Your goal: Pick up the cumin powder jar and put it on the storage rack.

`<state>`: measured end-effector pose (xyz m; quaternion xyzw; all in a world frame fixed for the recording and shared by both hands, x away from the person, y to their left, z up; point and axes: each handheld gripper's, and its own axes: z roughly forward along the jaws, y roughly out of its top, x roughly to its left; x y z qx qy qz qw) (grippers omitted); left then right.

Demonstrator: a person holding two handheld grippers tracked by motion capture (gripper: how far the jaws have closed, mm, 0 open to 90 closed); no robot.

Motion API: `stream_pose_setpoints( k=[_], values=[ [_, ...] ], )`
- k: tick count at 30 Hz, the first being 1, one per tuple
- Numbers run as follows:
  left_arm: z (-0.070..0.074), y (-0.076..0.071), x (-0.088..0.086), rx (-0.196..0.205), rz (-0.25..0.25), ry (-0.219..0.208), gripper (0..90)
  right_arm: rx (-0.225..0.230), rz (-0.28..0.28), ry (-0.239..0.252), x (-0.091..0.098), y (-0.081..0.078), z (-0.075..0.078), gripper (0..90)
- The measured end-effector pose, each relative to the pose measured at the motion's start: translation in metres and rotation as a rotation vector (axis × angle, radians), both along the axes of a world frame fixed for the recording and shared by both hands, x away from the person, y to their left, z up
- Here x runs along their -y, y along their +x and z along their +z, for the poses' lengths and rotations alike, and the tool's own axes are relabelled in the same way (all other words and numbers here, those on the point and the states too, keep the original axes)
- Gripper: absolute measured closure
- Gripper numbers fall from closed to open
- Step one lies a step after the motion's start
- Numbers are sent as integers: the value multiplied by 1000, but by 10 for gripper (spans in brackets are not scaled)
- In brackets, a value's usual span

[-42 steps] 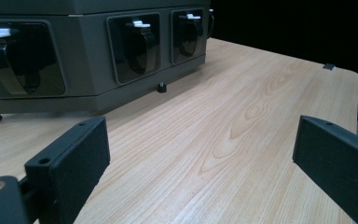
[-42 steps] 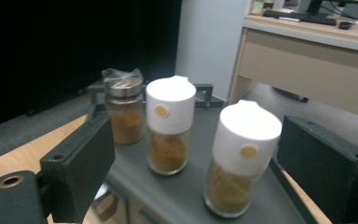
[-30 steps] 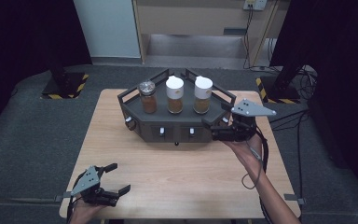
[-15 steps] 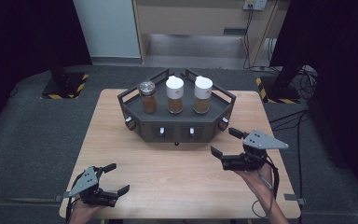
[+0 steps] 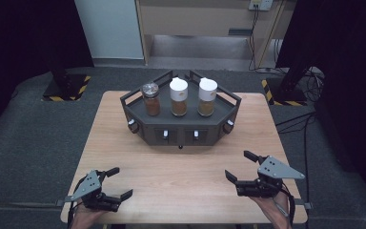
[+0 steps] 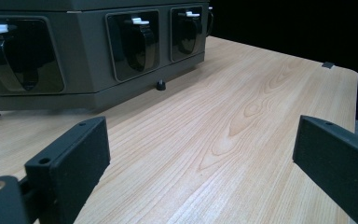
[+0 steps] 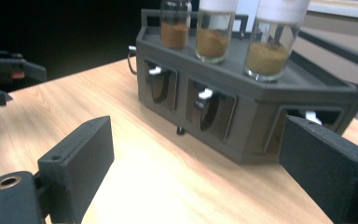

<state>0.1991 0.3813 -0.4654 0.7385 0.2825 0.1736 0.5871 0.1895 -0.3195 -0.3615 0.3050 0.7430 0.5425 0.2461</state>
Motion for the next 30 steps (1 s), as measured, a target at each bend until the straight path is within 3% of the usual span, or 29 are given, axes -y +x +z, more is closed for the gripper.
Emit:
stream_pose_setpoints(
  k=[11, 16, 25, 30],
  values=[
    [0, 1, 0, -3, -7, 5, 29, -41, -22, 7, 16, -10, -30, 103],
    [0, 1, 0, -2, -6, 5, 29, -34, -20, 13, 22, -8, -44, 103],
    [0, 1, 1, 3, -8, 8, 30, -49, -32, 28, 29, -6, -57, 103],
    [0, 2, 1, 9, -22, 6, 30, -27, -26, 24, 31, -6, -61, 107]
  ],
)
